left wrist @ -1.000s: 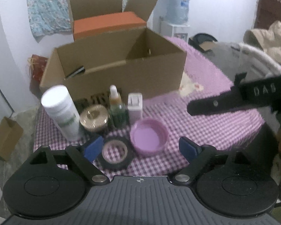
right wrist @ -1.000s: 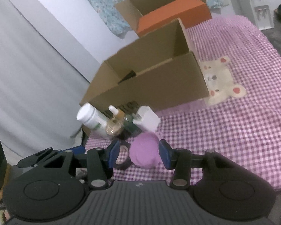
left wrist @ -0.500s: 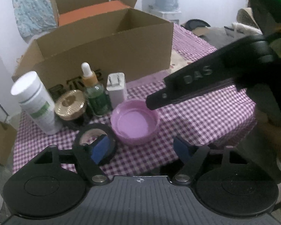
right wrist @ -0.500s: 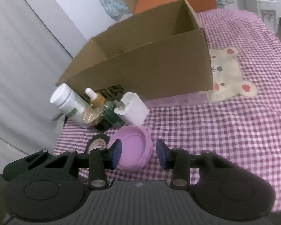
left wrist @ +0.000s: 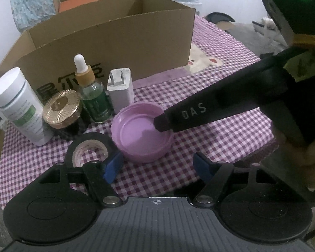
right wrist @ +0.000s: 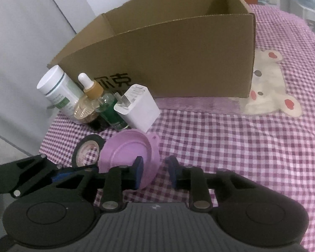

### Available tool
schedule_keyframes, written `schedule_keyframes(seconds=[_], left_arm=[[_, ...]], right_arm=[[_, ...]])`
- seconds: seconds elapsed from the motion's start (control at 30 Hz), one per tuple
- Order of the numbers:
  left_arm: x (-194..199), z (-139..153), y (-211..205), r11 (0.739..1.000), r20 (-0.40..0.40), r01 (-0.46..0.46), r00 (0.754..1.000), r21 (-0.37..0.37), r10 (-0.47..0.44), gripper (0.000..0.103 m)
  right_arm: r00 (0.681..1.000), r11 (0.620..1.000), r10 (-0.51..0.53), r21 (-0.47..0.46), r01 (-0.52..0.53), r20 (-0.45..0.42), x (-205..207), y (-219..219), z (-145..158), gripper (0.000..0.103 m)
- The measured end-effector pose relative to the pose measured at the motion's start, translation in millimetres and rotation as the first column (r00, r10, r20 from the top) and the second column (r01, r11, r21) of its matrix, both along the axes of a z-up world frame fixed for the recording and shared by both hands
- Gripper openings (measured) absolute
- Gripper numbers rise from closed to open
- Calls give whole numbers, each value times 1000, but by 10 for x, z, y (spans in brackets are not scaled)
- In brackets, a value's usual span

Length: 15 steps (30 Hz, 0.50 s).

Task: Organize rigid objects
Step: 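Move the right tool back toward the pink lid on the table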

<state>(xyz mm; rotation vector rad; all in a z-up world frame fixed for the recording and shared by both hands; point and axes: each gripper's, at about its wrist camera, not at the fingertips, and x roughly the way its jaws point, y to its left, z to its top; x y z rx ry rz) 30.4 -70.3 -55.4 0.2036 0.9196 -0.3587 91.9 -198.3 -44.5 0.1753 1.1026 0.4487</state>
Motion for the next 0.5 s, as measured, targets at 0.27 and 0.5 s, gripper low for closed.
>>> schedule_keyframes(seconds=[0.27, 0.5], left_arm=[[28, -20, -49, 1000, 4, 27, 1000, -2, -27, 75], [61, -39, -176, 997, 24, 77, 997, 10, -78, 80]], right_arm=[[1000, 999, -16, -46, 17, 26, -28, -166, 29, 25], [997, 995, -63, -80, 66, 36, -103, -348, 49, 25]])
